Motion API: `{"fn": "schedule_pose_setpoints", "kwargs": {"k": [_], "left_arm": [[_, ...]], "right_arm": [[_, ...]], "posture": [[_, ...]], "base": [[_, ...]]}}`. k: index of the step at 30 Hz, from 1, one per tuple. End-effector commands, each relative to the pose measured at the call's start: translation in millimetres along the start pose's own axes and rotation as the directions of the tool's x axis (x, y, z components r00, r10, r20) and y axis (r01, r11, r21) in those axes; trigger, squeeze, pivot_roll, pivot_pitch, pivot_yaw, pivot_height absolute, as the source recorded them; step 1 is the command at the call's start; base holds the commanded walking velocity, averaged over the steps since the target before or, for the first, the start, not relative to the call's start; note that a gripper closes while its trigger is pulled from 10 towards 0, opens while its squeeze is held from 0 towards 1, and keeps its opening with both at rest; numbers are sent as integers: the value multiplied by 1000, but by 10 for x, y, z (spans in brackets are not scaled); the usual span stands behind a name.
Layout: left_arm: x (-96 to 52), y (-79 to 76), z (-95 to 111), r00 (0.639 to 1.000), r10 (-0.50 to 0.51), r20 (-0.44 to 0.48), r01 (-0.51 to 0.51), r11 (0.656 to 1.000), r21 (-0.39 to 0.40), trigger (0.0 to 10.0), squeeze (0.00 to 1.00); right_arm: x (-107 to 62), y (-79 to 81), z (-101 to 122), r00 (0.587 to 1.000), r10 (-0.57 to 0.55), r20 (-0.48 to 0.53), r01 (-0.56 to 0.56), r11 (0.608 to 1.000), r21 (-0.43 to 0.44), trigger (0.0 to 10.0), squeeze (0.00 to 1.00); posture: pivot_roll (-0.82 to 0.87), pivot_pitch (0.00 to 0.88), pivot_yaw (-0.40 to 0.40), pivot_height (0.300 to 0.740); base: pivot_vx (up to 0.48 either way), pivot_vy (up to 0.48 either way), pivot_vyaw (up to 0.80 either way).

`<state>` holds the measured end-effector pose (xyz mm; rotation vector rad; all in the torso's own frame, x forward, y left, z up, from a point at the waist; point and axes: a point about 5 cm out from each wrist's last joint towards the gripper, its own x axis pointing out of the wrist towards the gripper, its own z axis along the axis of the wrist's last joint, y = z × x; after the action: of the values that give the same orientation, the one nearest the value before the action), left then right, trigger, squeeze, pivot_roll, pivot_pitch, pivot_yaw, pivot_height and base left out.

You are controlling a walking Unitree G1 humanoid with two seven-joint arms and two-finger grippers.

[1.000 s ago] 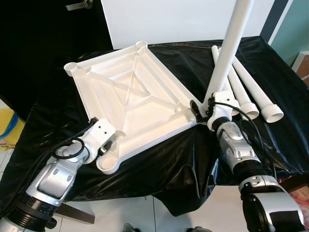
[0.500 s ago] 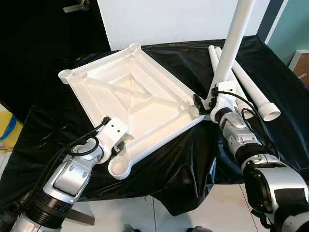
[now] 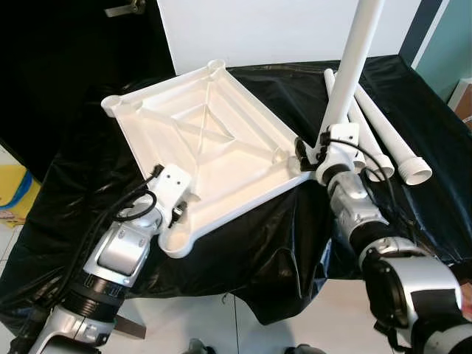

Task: Building children table

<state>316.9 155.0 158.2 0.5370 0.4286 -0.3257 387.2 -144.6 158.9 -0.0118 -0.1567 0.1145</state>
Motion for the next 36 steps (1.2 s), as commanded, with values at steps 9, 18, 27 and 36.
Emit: {"fn": "schedule_pose_setpoints", "kwargs": {"k": [9,18,27,36], "left_arm": [[-24,83,290,991,-8,136,4,999,33,10000,0],[-29,170,309,988,-48,147,43,998,34,10000,0],[-15,340,239,992,20,126,-28,998,59,10000,0],[-46,607,85,985,159,70,-169,972,162,10000,0]], "right_arm": [[-245,133,-229,1000,13,11,-13,1000,-14,10000,0],[-478,101,-239,995,31,96,-38,997,72,10000,0],[-597,-49,-141,989,-58,135,58,998,1,10000,0],[-808,169,-289,997,-63,35,62,997,37,10000,0]], "posture": [[-91,99,41,740],[-108,106,53,740],[-98,111,55,740],[-87,116,59,740]], "base": [[0,0,0],[0,0,0],[0,0,0],[0,0,0]]}}
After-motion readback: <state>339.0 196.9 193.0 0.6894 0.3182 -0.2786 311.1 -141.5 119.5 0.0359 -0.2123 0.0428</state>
